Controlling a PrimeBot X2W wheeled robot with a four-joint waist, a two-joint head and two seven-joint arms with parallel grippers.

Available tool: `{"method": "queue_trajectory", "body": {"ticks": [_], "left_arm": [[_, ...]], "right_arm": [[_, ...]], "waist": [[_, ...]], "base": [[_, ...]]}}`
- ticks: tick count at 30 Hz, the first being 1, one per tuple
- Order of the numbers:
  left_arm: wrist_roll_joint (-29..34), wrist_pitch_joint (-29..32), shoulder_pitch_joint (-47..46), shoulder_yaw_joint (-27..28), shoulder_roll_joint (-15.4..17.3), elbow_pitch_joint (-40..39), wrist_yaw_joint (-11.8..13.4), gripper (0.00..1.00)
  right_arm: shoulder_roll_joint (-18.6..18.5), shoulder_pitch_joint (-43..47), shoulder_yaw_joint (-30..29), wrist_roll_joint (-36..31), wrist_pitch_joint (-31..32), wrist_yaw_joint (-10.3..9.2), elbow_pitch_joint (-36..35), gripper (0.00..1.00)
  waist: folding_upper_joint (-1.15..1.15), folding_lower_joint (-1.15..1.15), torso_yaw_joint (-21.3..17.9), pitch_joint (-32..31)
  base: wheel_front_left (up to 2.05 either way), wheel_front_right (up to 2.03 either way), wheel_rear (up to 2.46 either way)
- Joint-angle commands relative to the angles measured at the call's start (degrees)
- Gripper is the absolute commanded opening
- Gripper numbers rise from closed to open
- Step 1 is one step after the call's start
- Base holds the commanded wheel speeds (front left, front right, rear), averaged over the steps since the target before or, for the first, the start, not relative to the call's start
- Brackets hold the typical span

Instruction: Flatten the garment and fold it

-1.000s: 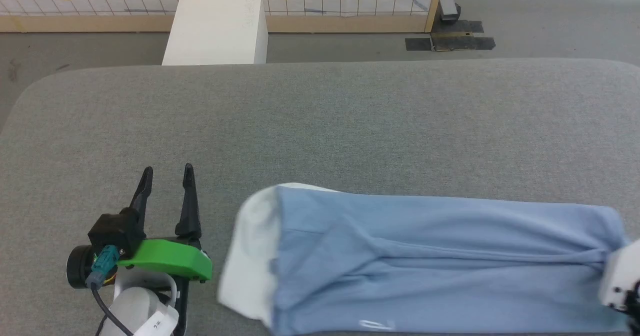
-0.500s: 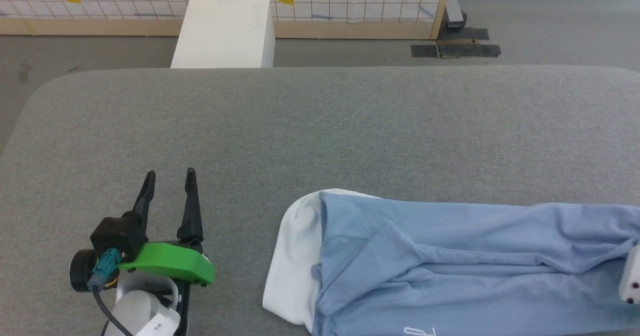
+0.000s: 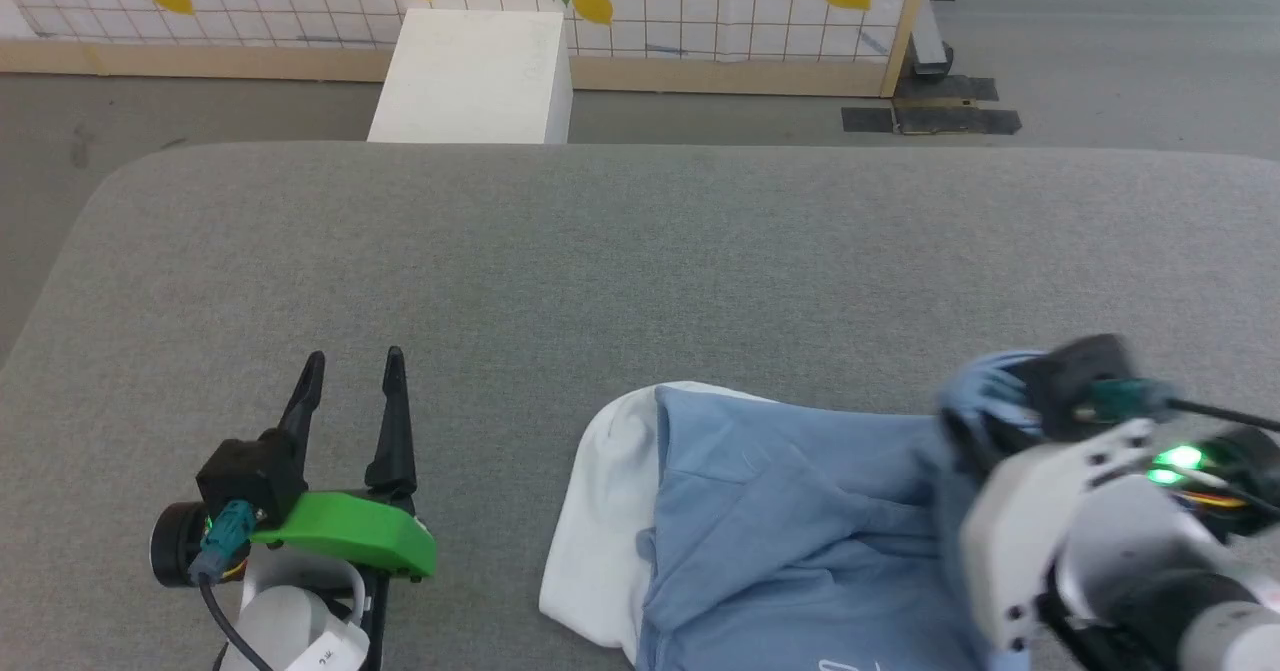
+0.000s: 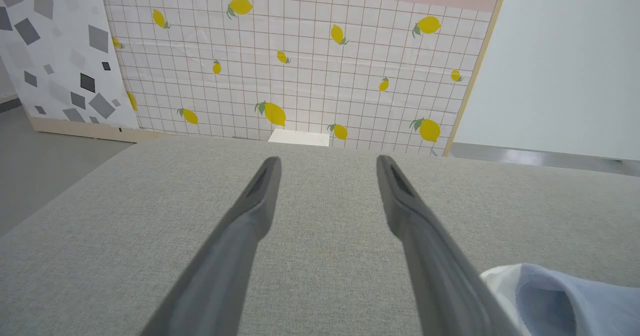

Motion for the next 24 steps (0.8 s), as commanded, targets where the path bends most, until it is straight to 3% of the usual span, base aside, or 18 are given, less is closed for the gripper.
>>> {"method": "queue_trajectory", "body": {"ticks": [1,4,9,19,21,22,24], "left_arm": [[0.23,-0.22,-0.03,-0.09,-0.42,0.05,-0.32,1.0],[0.31,-0.22,-0.63,-0.16,-0.61,0.14,-0.49,1.0],[0.36,-0.22,-1.66,-0.42,-0.9,0.17,-0.71,1.0],[0.45,-0.22,-2.63,-0.55,-1.36,0.65,-0.98,1.0],[0.46,-0.22,-2.73,-0.56,-1.43,0.76,-1.02,1.0],[0.46,-0.22,-2.72,-0.54,-1.46,0.8,-1.04,1.0],[0.46,-0.22,-2.64,-0.42,-1.52,0.85,-1.05,1.0]], "right_arm": [[-0.25,-1.78,2.09,0.57,-0.1,-0.09,-0.1,0.0],[-0.38,-5.72,9.49,1.69,-1.25,-0.09,3.39,0.0],[1.58,-11.62,16.68,2.61,-5.44,-0.09,13.2,0.0],[4.98,-18.35,23.0,7.31,-13.9,-0.09,36.67,0.0],[5.15,-19.03,24.31,8.72,-14.83,-0.09,39.71,0.86],[5.2,-19.28,24.97,9.92,-15.26,-0.09,40.8,1.0],[5.25,-19.68,26.0,12.93,-16.9,-0.09,41.19,1.0]], "waist": [[0.0,0.0,0.38,0.34],[0.0,0.0,1.17,1.06],[0.0,0.0,2.79,2.5],[0.0,0.0,5.37,4.5],[0.0,0.0,5.56,4.57],[0.0,0.0,5.61,4.56],[0.0,0.0,5.49,4.52]], "base": [[0.0,0.0,0.0],[0.0,0.0,0.0],[0.0,0.0,0.0],[0.0,0.0,0.0],[0.0,0.0,0.0],[0.0,0.0,0.0],[0.0,0.0,0.0]]}}
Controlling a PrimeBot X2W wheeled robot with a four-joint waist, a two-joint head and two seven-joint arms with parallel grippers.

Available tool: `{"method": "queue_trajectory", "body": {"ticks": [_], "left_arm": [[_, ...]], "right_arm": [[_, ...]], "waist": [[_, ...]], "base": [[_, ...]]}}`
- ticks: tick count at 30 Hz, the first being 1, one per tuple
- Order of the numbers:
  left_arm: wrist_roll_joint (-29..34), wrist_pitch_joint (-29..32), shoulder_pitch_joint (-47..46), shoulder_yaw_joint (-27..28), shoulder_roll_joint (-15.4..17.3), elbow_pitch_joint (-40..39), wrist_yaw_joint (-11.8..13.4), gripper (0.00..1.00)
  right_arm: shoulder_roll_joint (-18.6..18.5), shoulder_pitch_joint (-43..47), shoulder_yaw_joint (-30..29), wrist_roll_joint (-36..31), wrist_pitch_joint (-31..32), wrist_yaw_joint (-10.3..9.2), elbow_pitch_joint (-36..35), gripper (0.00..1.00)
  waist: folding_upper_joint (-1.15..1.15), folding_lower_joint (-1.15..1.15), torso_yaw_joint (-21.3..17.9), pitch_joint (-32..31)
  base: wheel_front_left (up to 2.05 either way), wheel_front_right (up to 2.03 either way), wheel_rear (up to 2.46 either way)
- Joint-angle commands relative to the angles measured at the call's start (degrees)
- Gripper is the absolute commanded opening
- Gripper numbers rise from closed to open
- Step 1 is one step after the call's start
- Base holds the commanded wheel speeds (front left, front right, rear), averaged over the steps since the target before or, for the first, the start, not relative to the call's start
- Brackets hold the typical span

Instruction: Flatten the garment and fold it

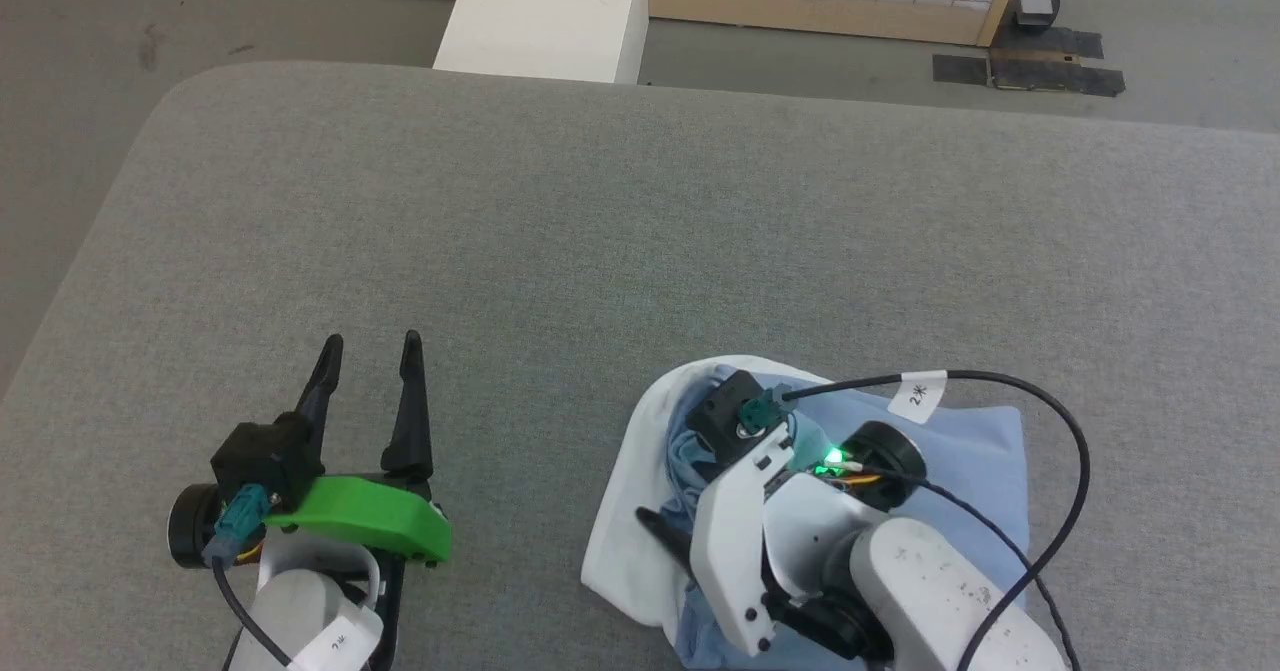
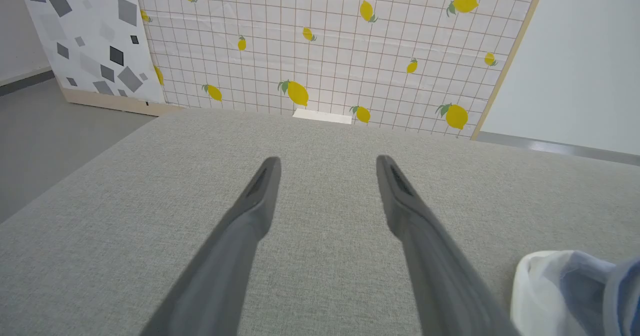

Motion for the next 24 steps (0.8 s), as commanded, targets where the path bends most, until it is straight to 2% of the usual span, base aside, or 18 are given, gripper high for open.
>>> {"method": "queue_trajectory", "body": {"ticks": [1,6,10,13,18,21,24], "left_arm": [[0.23,-0.2,-0.95,0.11,-0.39,0.22,-0.39,1.0],[0.37,-0.2,-0.66,0.54,-0.46,0.35,-0.42,1.0],[0.44,-0.2,-0.05,1.15,-0.5,-0.03,-0.38,1.0],[0.59,-0.21,0.49,1.42,-0.52,-0.42,-0.39,1.0],[0.72,-0.21,0.97,1.54,-0.55,-0.76,-0.47,1.0],[0.8,-0.21,1.14,1.37,-0.57,-0.87,-0.54,1.0],[0.84,-0.21,1.34,1.23,-0.58,-0.78,-0.61,1.0]], "right_arm": [[0.2,-1.3,0.76,1.73,-1.48,-0.09,-0.36,1.0],[0.22,-1.45,0.02,7.64,-11.34,-0.09,-5.94,1.0],[0.23,0.38,-5.5,8.63,-23.54,-0.09,-12.74,1.0],[0.23,3.65,-12.5,5.54,-30.79,-0.09,-16.68,1.0],[0.23,10.74,-25.56,1.55,-37.13,-0.09,-20.23,1.0],[0.23,14.61,-32.73,0.8,-39.21,-0.09,-19.71,1.0],[0.23,17.59,-36.74,1.98,-38.86,-0.09,-17.24,1.0]], "waist": [[0.0,0.0,-0.25,-0.1],[0.0,0.0,-1.42,-1.04],[0.0,0.0,-2.88,-2.08],[0.0,0.0,-3.94,-2.71],[0.0,0.0,-5.14,-3.3],[0.0,0.0,-5.57,-3.5],[0.0,0.0,-5.85,-3.77]], "base": [[0.0,0.0,0.0],[0.0,0.0,0.0],[0.0,0.0,0.0],[0.0,0.0,0.0],[0.0,0.0,0.0],[0.0,0.0,0.0],[0.0,0.0,0.0]]}}
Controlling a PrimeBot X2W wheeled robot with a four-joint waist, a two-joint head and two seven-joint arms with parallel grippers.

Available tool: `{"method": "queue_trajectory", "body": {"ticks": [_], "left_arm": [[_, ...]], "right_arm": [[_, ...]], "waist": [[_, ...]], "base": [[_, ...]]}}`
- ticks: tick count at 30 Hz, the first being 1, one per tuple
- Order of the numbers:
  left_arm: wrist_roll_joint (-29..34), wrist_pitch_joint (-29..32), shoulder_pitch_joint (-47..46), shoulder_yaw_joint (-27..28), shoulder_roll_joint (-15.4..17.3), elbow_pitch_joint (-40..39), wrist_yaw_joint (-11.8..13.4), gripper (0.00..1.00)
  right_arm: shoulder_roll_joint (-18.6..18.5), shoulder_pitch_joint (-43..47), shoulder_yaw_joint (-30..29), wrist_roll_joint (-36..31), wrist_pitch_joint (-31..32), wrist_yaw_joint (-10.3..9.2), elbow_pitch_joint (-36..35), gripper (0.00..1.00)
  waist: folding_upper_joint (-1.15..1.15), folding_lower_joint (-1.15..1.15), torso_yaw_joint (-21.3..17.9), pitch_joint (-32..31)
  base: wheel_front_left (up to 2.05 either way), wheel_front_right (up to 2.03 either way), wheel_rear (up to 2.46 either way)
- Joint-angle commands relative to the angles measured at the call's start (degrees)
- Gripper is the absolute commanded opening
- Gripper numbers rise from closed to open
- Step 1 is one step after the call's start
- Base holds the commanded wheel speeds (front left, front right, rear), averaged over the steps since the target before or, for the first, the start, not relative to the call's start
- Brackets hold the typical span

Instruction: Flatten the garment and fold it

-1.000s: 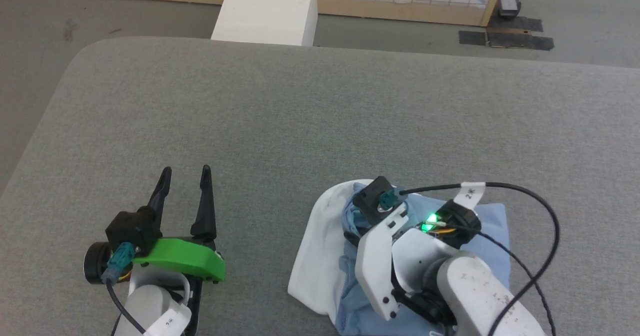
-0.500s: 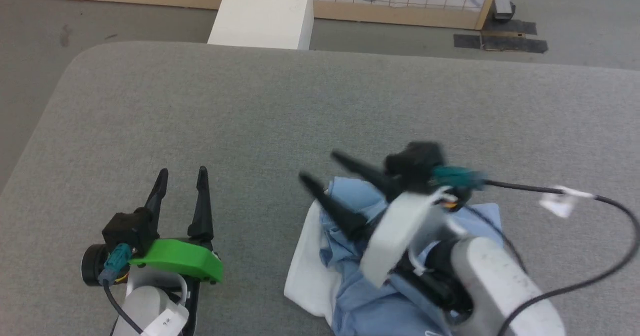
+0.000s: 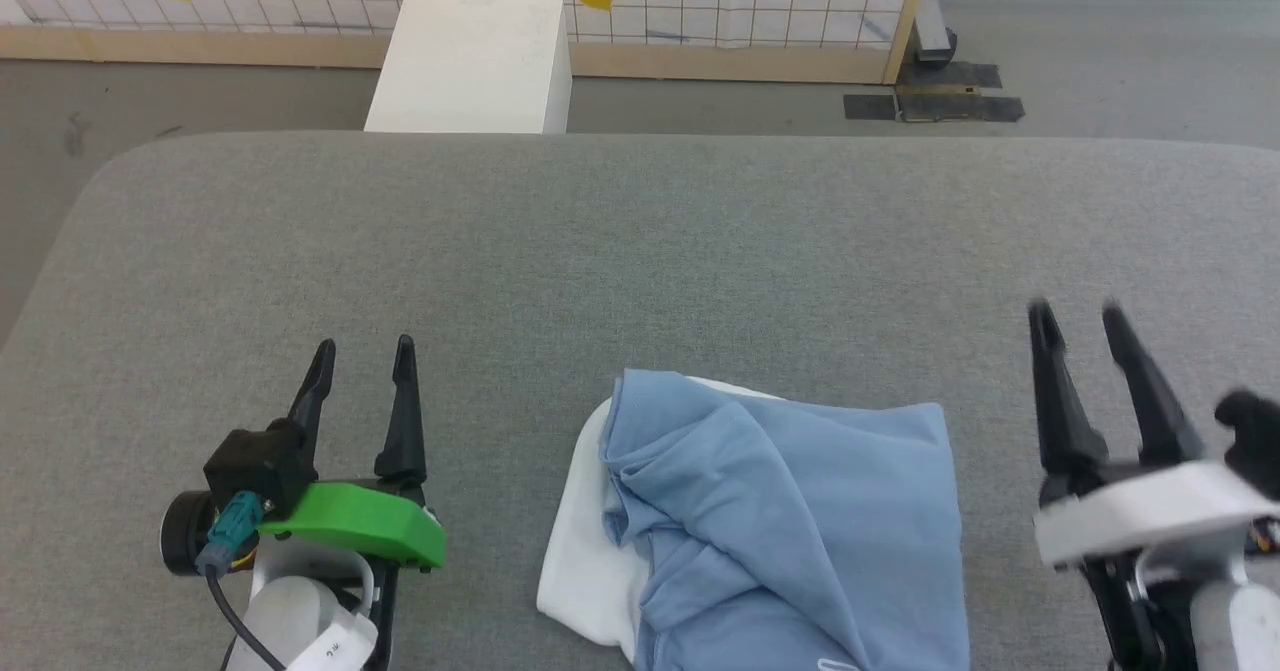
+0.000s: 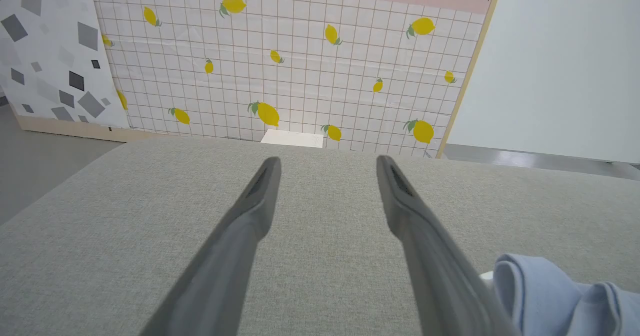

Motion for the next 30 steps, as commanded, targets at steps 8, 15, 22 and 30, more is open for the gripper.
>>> {"method": "queue_trajectory", "body": {"ticks": [8,15,22,30], "left_arm": [[0.25,-0.21,1.15,-0.04,-0.25,0.21,-0.37,1.0],[0.42,-0.21,1.22,-0.42,-0.26,0.61,-0.53,1.0],[0.43,-0.21,1.51,-0.58,-0.27,1.02,-0.64,1.0],[0.42,-0.21,1.43,-0.18,-0.28,0.97,-0.6,1.0]], "right_arm": [[0.12,4.83,-1.83,3.06,10.3,-0.08,9.44,1.0],[0.12,4.17,1.02,14.65,18.94,-0.08,19.86,1.0],[0.12,0.3,4.61,18.6,21.39,-0.08,27.8,1.0],[0.13,-2.72,6.06,14.42,22.39,-0.08,29.0,0.0]], "waist": [[-0.01,0.0,-0.36,-0.63],[-0.01,0.0,0.52,-0.76],[-0.01,0.0,1.43,-0.69],[-0.01,0.0,1.65,-0.25]], "base": [[0.0,0.0,0.0],[0.0,0.0,0.0],[0.0,0.0,0.0],[0.0,0.0,0.0]]}}
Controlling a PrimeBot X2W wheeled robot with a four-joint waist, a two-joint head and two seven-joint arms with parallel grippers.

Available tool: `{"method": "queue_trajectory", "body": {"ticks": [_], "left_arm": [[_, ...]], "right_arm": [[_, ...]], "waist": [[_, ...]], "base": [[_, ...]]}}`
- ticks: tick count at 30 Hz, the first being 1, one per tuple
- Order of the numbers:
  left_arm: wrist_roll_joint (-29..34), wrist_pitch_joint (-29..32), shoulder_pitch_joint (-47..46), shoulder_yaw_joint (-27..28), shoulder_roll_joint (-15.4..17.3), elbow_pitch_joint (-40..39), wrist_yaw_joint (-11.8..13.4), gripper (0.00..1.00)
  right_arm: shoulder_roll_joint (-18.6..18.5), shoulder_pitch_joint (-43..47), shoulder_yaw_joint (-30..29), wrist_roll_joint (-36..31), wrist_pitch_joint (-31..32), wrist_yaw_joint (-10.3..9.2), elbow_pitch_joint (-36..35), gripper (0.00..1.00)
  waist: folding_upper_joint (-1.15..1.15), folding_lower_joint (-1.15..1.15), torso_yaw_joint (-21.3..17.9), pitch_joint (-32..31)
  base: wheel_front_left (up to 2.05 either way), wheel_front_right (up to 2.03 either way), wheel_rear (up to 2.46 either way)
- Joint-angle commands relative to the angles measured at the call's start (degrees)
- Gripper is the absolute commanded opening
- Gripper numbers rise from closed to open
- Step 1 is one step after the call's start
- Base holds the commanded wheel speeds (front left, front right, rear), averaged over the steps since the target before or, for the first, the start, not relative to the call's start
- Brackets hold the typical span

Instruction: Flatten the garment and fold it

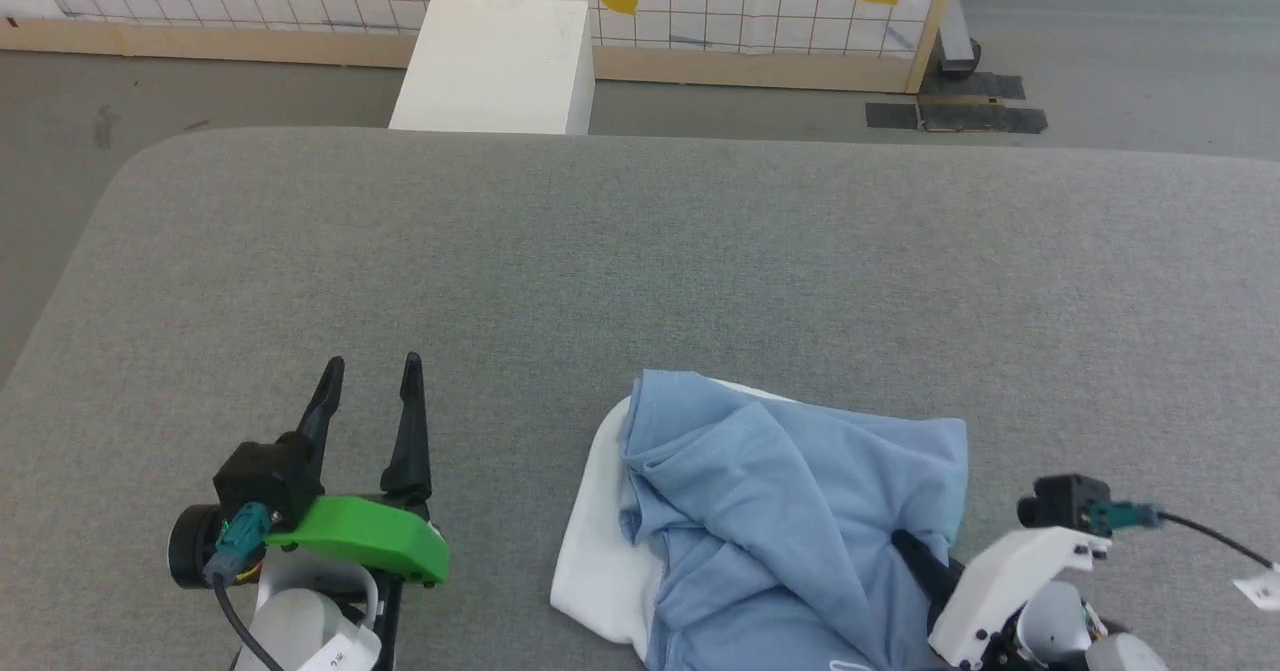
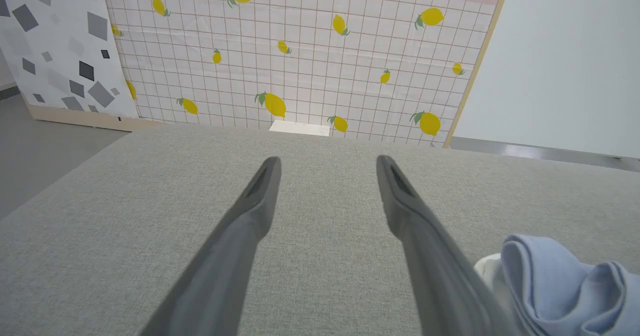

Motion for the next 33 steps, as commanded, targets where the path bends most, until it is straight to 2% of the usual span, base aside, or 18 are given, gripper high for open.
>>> {"method": "queue_trajectory", "body": {"ticks": [1,5,7,9,12,18,24,29,33], "left_arm": [[0.33,-0.21,0.54,0.35,-0.26,-0.11,-0.06,1.0],[0.24,-0.21,0.71,1.07,-0.26,-0.49,0.26,1.0],[0.08,-0.21,0.74,1.31,-0.26,-0.69,0.38,1.0],[-0.08,-0.21,0.7,1.43,-0.27,-0.88,0.45,1.0],[-0.33,-0.21,0.37,1.64,-0.27,-1.24,0.54,1.0],[-0.17,-0.21,-0.12,1.97,-0.27,-2.42,0.83,1.0],[0.67,-0.21,-1.71,2.53,0.16,-4.03,0.78,1.0],[1.69,-0.21,-3.89,2.38,1.37,-5.63,0.63,1.0],[2.48,-0.17,-6.08,2.01,2.72,-6.67,0.58,1.0]], "right_arm": [[0.22,-1.28,0.33,-2.89,0.53,-0.09,-0.54,0.0],[0.22,-4.21,1.8,-12.96,4.18,-0.09,-6.97,0.0],[0.2,-6.13,3.2,-20.46,6.81,-0.09,-11.1,0.0],[-0.75,-8.11,5.42,-26.63,9.34,-0.09,-14.65,0.0],[-4.65,-11.5,10.27,-32.34,12.27,-0.09,-18.56,0.0],[-13.24,-18.02,16.88,-34.02,15.12,-0.09,-20.95,0.0],[-21.19,-24.25,18.56,-33.04,15.51,-0.09,-19.59,0.0],[-25.62,-28.49,15.46,-33.02,13.71,-0.09,-14.58,0.0],[-25.98,-31.39,9.88,-34.5,10.44,-0.09,-8.8,0.0]], "waist": [[0.0,0.0,-0.33,0.15],[0.0,0.0,-1.44,0.38],[0.0,0.0,-2.31,0.5],[0.0,0.0,-3.29,0.72],[0.0,0.0,-5.19,1.3],[0.0,0.0,-10.5,2.94],[0.0,0.0,-16.69,6.21],[0.0,0.0,-21.06,10.52],[0.0,0.0,-22.89,14.95]], "base": [[0.0,0.0,0.0],[0.0,0.0,0.0],[0.0,0.0,0.0],[0.0,0.0,0.0],[0.0,0.0,0.0],[0.0,0.0,0.0],[0.0,0.0,0.0],[0.0,0.0,0.0],[0.0,0.0,0.0]]}}
